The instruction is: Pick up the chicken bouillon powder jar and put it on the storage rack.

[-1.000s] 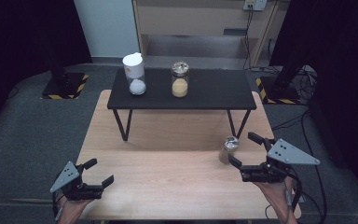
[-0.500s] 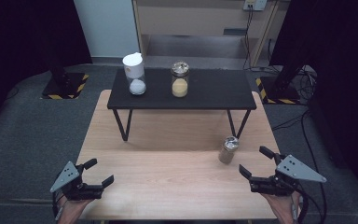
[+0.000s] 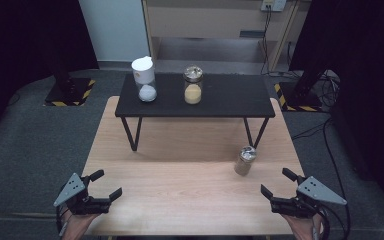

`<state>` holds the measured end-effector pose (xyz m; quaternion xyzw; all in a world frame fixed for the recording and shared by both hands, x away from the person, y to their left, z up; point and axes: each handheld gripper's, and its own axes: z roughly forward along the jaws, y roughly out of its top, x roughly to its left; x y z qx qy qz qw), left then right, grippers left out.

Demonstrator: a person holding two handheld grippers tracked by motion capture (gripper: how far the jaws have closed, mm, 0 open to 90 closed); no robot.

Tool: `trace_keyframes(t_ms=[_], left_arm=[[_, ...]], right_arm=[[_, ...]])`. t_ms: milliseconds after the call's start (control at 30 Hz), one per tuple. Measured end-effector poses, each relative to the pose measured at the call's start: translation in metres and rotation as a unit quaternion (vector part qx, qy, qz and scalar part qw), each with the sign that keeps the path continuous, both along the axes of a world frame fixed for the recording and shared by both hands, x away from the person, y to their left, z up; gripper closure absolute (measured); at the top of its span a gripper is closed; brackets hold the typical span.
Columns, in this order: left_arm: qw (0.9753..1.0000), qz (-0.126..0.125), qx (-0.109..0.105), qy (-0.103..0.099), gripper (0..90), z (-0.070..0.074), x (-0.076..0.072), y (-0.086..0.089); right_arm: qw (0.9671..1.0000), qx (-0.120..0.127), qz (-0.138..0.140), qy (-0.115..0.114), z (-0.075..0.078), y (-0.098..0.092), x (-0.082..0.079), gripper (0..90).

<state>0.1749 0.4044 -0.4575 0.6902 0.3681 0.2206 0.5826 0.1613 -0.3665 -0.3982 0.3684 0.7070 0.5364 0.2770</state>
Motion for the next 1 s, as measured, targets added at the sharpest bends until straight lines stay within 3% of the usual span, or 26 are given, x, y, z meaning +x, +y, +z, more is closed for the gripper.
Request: trace_keyframes(t_ms=[467, 1000], left_arm=[[1.0000, -0.001, 0.003, -0.003, 0.0, 0.000, 0.000, -0.001], [1.0000, -0.007, 0.004, -0.005, 0.0, 0.000, 0.002, -0.002]], right_arm=[[0.9998, 0.000, -0.019, 0.008, -0.021, -0.006, -0.003, 7.2], [0.9997, 0.004, -0.025, 0.007, -0.032, -0.011, -0.002, 7.4]])
